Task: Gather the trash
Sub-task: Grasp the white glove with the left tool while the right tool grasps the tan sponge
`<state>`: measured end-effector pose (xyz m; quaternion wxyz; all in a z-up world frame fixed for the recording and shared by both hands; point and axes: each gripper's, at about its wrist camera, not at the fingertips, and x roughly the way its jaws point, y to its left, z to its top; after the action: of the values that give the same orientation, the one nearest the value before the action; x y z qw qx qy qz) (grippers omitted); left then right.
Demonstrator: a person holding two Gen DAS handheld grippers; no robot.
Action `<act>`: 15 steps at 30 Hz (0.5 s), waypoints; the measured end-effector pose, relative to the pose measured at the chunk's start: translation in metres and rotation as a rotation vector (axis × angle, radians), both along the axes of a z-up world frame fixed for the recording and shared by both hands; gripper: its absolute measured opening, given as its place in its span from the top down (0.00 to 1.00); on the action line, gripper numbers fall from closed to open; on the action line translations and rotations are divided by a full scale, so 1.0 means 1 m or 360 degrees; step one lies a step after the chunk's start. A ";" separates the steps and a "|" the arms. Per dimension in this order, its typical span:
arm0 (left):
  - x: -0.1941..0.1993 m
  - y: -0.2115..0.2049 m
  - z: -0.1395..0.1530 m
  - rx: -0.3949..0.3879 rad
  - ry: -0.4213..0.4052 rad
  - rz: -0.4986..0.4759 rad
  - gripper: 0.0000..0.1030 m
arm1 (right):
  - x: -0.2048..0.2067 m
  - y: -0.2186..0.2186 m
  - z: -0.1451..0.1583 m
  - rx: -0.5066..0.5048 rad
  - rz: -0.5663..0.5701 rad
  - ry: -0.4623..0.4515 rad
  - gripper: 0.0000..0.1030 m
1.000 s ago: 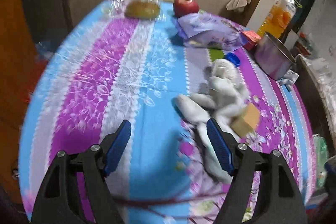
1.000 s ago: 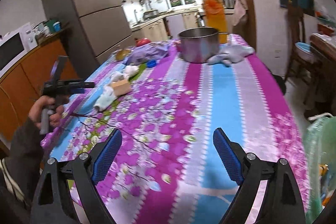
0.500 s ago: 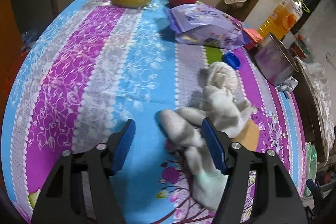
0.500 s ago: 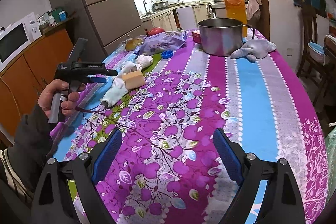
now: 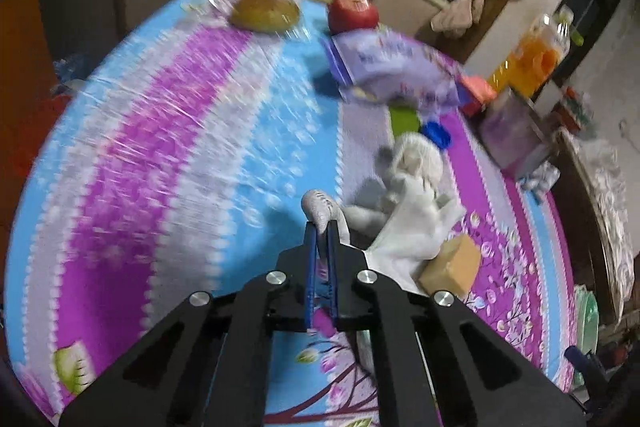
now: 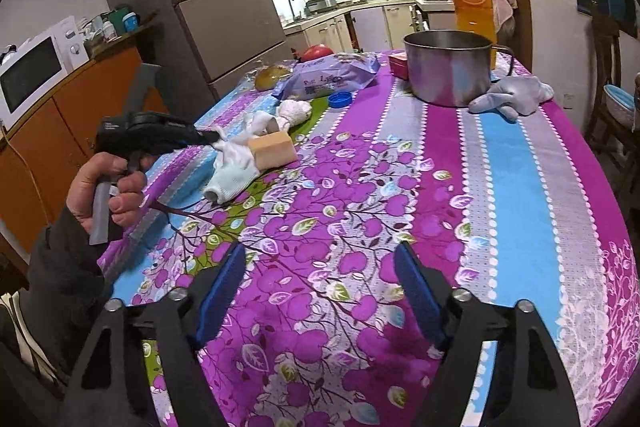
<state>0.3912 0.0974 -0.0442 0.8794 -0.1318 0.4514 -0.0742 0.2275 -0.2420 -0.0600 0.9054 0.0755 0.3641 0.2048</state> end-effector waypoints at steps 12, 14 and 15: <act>-0.022 0.059 -0.004 0.0010 -0.0012 0.0249 0.97 | 0.069 0.059 0.003 -0.0003 0.0268 -0.0001 0.27; -0.022 0.057 -0.010 -0.0008 0.0002 0.0242 0.97 | 0.089 0.079 0.002 -0.0008 0.0316 0.0021 0.27; -0.023 0.055 -0.011 -0.0016 -0.0001 0.0235 0.97 | 0.099 0.092 0.001 -0.0020 0.0339 0.0033 0.27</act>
<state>0.3681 0.1524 -0.0552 0.8819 -0.1691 0.4398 -0.0114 0.3267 -0.1497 -0.0592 0.8751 0.0327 0.3808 0.2969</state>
